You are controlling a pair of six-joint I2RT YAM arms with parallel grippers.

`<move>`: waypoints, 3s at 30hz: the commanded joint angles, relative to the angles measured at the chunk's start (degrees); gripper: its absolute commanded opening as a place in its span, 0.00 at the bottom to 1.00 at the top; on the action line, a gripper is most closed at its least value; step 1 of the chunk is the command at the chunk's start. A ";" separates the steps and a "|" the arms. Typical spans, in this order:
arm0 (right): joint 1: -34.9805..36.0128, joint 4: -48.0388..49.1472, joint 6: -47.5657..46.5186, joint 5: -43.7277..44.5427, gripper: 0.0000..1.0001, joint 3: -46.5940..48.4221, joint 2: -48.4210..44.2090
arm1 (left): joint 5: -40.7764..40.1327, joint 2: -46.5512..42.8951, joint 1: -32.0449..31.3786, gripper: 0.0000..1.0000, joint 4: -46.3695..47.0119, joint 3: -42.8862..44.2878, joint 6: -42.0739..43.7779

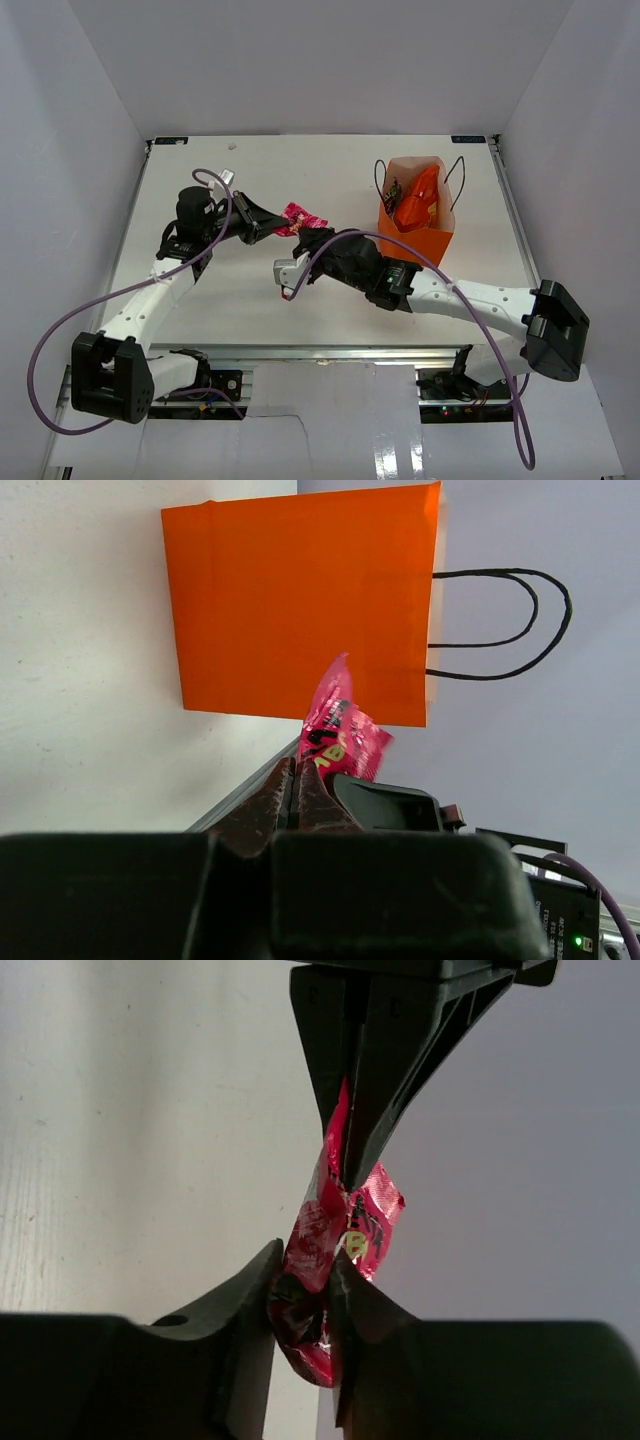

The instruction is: Place the snacks into the paper bag

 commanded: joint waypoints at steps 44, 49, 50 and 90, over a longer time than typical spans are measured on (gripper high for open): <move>-39.00 -22.41 73.87 -23.81 0.08 17.19 -26.69 | -13.57 -21.06 1.95 0.84 -0.87 -2.51 19.32; -41.45 -22.76 84.07 -12.28 0.08 15.51 -23.71 | -12.34 -19.30 1.95 0.84 0.37 -2.17 19.84; -41.72 -22.76 86.26 -12.45 0.08 15.51 -23.18 | -12.25 -19.21 1.95 0.84 0.28 -2.08 20.10; -47.26 -32.16 62.02 3.51 0.90 14.19 -31.96 | -26.65 -30.90 1.94 0.98 -16.07 1.70 41.99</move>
